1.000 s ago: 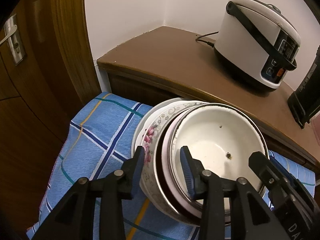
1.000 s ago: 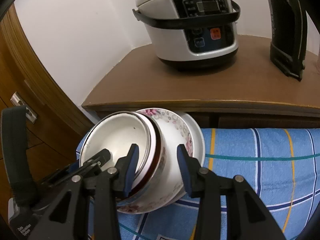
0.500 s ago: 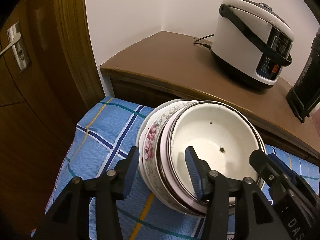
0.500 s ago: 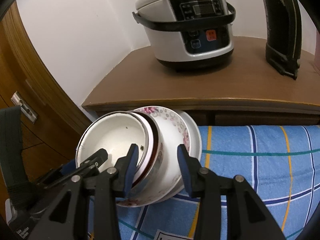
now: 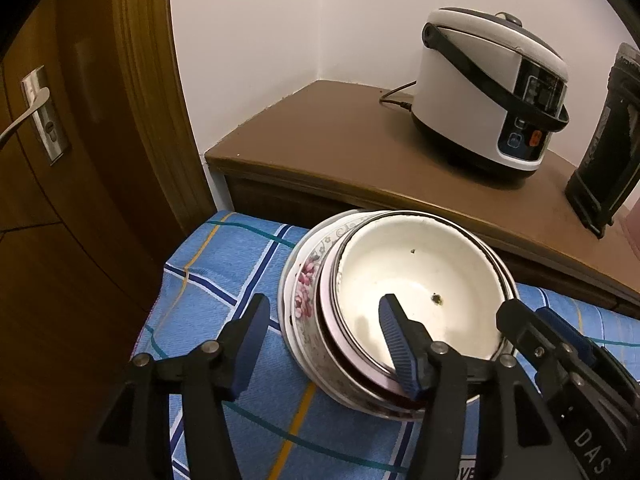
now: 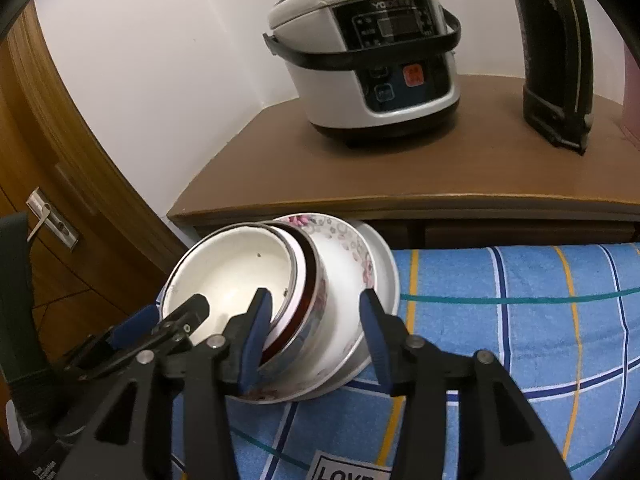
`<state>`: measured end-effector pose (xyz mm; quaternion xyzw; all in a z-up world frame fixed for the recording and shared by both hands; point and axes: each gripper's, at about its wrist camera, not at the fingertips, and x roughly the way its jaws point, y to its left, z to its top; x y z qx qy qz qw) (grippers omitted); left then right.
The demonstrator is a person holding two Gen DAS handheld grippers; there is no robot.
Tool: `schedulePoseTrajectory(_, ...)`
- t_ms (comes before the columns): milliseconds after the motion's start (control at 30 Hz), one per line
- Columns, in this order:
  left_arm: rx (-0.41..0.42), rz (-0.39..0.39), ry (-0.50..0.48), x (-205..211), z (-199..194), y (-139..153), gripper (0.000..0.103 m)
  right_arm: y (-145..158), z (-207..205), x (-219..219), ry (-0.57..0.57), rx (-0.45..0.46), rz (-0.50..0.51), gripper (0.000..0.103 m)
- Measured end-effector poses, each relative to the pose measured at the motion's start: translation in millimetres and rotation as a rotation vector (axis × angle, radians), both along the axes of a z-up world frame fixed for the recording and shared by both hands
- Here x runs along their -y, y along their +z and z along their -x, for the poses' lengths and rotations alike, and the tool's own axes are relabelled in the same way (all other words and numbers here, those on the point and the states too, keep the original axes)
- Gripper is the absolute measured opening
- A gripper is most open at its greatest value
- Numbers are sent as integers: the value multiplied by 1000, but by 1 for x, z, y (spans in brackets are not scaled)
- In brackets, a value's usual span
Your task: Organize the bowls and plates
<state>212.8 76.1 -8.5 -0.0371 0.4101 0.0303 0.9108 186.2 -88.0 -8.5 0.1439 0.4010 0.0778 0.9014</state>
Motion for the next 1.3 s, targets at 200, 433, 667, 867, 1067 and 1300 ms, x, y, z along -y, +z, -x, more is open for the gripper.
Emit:
schedulePoseTrajectory(200, 13, 3, -6, 0, 8, 3, 60, 4, 6, 0, -1, 11, 4, 47)
schedulePoseTrajectory(433, 41, 16, -11, -2, 19, 8, 60, 9, 14, 1, -5, 37, 6, 51)
schedulePoseTrajectory(667, 62, 14, -15, -3, 29, 14, 61, 15, 26, 1, -13, 66, 1, 56)
schedulePoseTrajectory(867, 100, 2, -8, -4, 40, 20, 67, 19, 37, 3, -25, 98, -4, 65)
schedulePoseTrajectory(1067, 126, -8, 11, -7, 53, 24, 74, 22, 50, 4, -34, 124, -8, 72)
schedulePoseTrajectory(1300, 160, -38, 3, -5, 72, 25, 74, 24, 64, 6, -36, 146, -22, 76)
